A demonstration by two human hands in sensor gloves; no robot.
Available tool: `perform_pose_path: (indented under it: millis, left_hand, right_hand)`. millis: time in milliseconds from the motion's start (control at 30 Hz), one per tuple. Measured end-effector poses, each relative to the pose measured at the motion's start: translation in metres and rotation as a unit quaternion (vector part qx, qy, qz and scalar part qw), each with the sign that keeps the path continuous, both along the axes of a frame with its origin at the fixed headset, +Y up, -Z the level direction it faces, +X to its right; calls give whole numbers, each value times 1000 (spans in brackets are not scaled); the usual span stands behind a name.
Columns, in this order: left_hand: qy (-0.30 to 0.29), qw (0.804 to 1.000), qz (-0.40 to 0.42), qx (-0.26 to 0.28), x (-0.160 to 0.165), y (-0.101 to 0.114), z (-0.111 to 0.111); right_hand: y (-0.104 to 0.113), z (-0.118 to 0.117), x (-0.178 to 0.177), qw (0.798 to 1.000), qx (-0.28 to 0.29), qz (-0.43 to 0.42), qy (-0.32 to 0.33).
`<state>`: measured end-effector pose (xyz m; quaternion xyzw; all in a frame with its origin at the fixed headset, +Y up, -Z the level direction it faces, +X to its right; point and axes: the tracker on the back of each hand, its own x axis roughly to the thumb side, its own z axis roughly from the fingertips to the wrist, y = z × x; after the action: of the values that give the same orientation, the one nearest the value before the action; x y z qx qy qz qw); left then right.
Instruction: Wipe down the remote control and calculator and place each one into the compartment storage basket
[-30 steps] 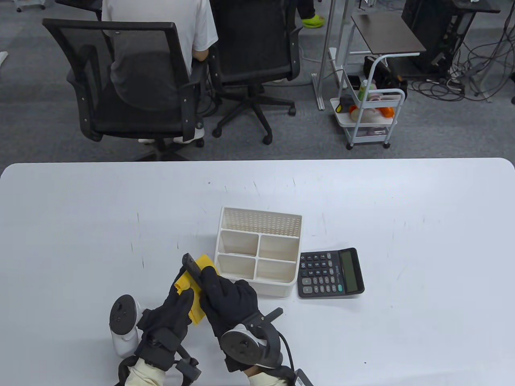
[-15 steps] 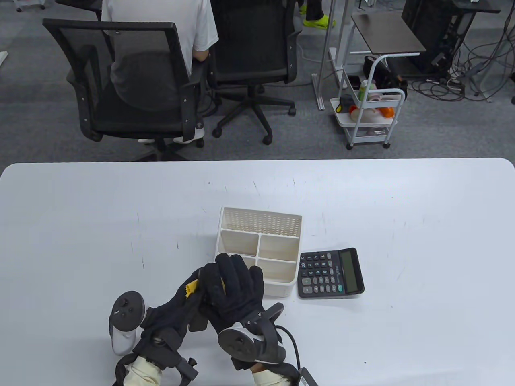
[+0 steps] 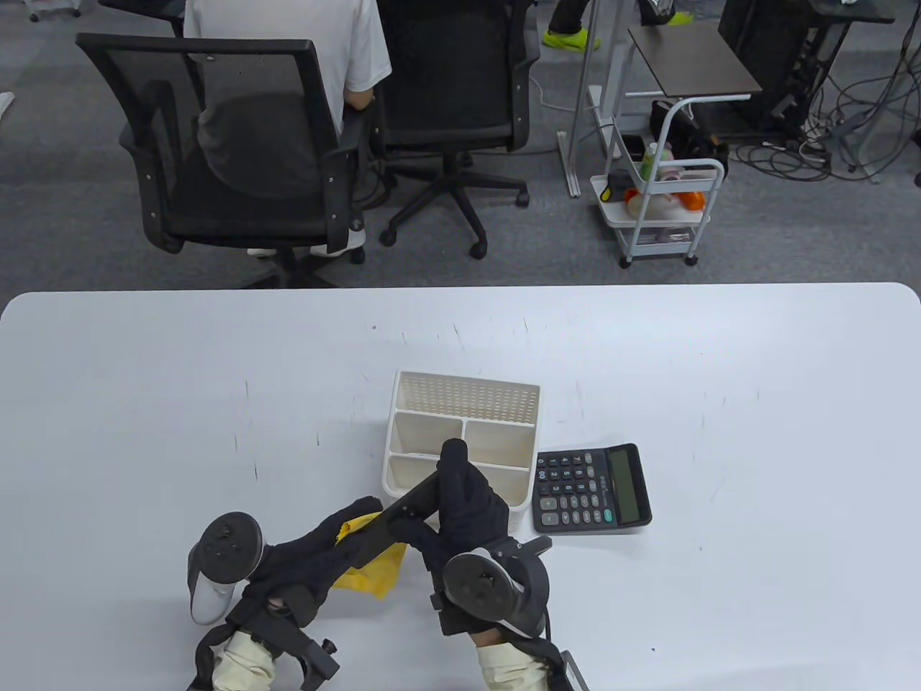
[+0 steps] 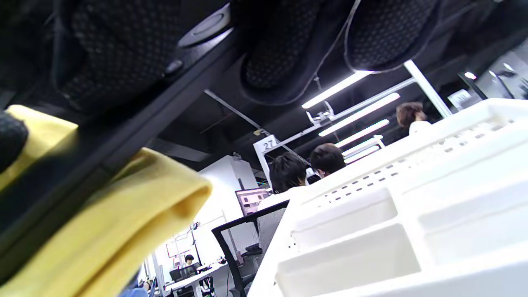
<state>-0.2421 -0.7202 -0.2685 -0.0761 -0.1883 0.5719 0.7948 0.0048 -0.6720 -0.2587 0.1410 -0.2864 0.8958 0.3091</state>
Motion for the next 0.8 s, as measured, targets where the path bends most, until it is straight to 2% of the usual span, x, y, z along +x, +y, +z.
perform_pose_path:
  millis: [133,333,400,500,667,800]
  left_hand:
    - [37,999,30,20,-3,4,2]
    - [112,988,-30,103,-7,14,7]
    - [146,976,-70,149,-6,18,11]
    - [162,955,-136,206,-2,23,16]
    - [135,921,-246,271,13,22,20]
    - [117,877,-341,316,27,20,21]
  right_hand:
    - [-4,-6,6,994,-55,-87,31]
    - [-7,-9,10,982,-94,-158,51]
    - [-9,-10,11,975,-104,-189,61]
    - [-11,-11,13,968,-109,-219,61]
    - [-14,-12,19,963,-106,-244,35]
    - [-19,-12,27,946,-118,-301,10]
